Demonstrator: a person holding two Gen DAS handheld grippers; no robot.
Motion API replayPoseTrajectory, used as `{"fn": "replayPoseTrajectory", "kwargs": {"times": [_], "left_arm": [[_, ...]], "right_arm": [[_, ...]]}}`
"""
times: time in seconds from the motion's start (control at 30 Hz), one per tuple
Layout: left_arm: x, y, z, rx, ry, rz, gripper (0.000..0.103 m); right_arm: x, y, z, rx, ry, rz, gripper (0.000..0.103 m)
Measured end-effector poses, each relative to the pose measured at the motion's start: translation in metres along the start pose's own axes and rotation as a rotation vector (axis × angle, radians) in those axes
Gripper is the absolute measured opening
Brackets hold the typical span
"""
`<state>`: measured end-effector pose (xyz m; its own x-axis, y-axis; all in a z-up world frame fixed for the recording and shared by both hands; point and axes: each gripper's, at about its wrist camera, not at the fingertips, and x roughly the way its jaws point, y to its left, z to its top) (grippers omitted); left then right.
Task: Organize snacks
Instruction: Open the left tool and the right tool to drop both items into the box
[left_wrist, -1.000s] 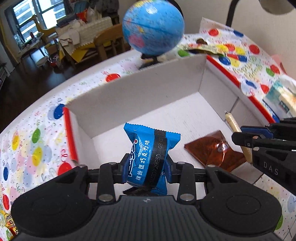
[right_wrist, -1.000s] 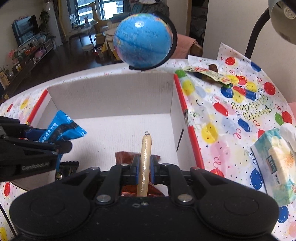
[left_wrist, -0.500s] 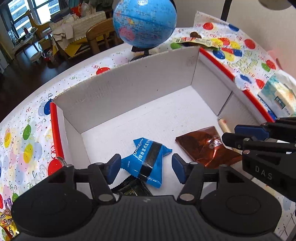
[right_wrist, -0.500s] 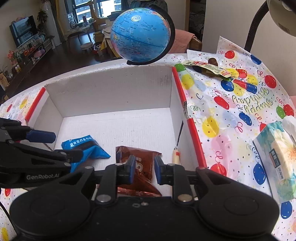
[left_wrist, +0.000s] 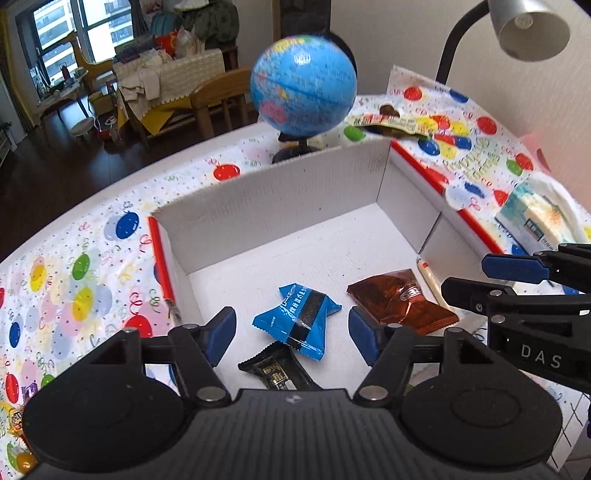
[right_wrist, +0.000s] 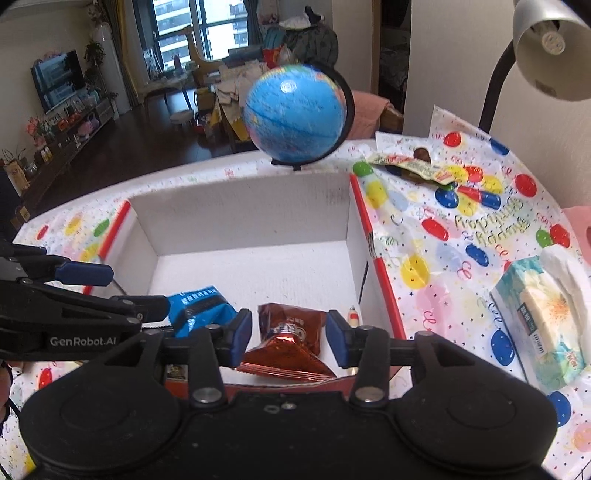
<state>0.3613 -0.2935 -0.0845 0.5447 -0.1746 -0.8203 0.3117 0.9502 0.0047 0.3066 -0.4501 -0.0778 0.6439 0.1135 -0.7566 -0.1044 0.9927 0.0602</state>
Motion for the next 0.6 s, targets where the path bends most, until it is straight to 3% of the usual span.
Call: {"fn": "replayPoseTrajectory", "kwargs": {"times": [0.37,0.5,0.6], "left_arm": [[-0.053,0.02,-0.017,-0.018,-0.078,-0.007,0.068],[-0.072,0.031,-0.026,-0.032,-0.104,-0.005,0.074],[-0.087,0.04,-0.033,-0.044,-0.126,-0.006,0.075]], "right_arm": [[-0.042,0.025,-0.001,-0.015,-0.094,0.016,0.065],[-0.054,0.038,-0.004,-0.026,-0.115,0.033,0.068],[-0.062,0.047,-0.007,-0.027,-0.129,0.044,0.076]]}}
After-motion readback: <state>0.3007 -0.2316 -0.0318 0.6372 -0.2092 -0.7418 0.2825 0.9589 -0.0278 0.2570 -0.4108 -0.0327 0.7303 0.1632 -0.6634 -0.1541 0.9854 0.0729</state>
